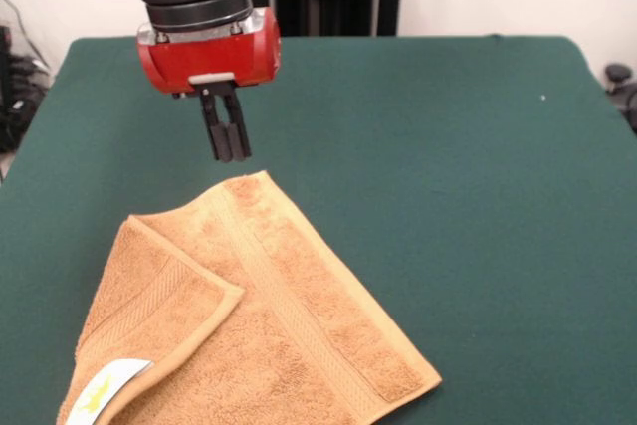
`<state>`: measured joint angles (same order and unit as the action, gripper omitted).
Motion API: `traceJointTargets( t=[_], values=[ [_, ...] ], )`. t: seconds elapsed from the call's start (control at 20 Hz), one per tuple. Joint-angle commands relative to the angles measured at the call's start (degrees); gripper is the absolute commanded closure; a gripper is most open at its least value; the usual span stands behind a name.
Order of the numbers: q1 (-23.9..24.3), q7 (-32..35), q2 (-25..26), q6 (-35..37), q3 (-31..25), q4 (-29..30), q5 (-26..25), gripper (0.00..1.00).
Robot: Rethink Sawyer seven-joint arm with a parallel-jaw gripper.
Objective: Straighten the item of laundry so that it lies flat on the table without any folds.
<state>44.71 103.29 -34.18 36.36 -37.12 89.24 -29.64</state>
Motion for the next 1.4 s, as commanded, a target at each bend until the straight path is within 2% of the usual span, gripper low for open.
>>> traceJointTargets(
  t=[0.05, 0.2, 0.35, 0.5, 0.7, 0.95, 1.2, 1.4],
  values=[
    [-2.6, -9.1, 0.9, 3.2, -3.4, 6.8, -1.7, 1.0],
    [-2.4, -7.5, 1.2, 0.4, -3.7, 7.3, -1.8, 1.0],
    [-2.5, -8.9, 1.6, 0.8, -4.1, 7.6, -2.3, 1.0],
    [-3.8, -7.1, 2.3, 0.1, -2.3, 7.4, -3.5, 1.0],
    [-5.3, -5.7, 4.4, -2.9, 0.2, 6.5, -7.2, 1.0],
    [-5.0, -5.9, 8.1, -7.0, 0.3, 5.7, -11.3, 1.0],
    [-5.0, -5.2, 9.3, -8.6, 0.6, 5.2, -13.8, 1.0],
    [-6.6, -3.7, 8.6, -11.1, 2.9, 4.6, -18.1, 1.0]
  ],
)
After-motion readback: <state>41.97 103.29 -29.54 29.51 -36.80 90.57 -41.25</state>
